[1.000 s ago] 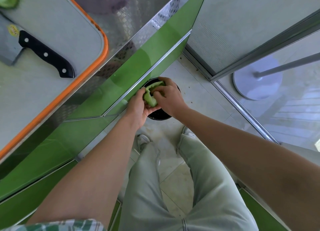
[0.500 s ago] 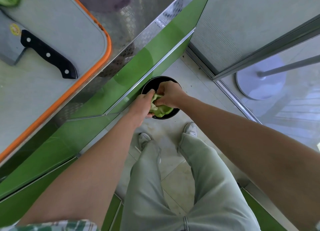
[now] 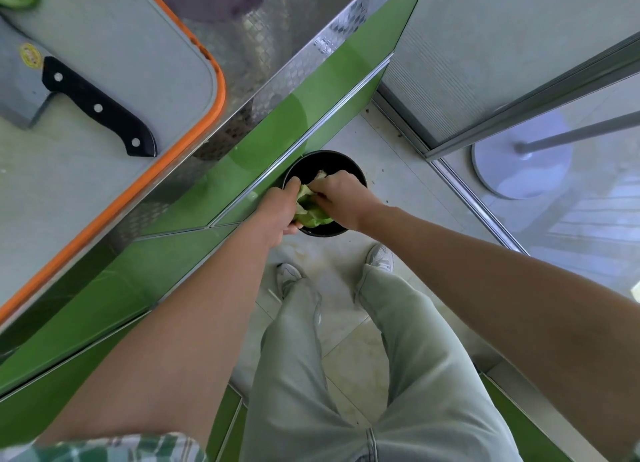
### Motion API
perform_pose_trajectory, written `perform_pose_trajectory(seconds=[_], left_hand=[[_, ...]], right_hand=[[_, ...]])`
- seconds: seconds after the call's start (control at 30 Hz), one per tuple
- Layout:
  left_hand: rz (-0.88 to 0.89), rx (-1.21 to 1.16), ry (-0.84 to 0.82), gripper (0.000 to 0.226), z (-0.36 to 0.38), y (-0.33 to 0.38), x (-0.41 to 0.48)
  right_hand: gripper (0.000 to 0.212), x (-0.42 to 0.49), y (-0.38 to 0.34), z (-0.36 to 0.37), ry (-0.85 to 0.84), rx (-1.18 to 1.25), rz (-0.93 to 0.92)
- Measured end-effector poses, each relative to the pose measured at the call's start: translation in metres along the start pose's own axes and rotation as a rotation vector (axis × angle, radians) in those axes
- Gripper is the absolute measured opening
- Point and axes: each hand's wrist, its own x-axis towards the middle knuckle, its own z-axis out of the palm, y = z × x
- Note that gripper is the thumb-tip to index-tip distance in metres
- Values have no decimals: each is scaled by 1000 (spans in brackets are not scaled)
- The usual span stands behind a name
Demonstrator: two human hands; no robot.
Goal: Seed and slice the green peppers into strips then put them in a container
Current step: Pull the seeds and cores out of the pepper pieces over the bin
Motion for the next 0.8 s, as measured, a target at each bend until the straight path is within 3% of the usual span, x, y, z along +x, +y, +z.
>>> perform_pose_trajectory(seconds=[0.13, 0.33, 0.5, 0.67, 0.73, 0.8], left_hand=[[-41, -6, 0, 45, -1, 0, -1], [-69, -39, 16, 53, -4, 0, -2], [-57, -39, 30, 50, -9, -6, -4], [-9, -62, 26, 45, -8, -5, -9], [2, -57, 34, 44, -9, -4, -10], [6, -72, 50, 44, -11, -3, -12]], right_hand=[[24, -4, 8, -2, -28, 141, -26], [22, -3, 9, -2, 245, 861, 454], [30, 3, 13, 2, 81, 556, 524], [16, 5, 2, 4, 28, 554, 335], [4, 6, 3, 4, 86, 532, 363], [10, 5, 6, 4, 119, 699, 432]])
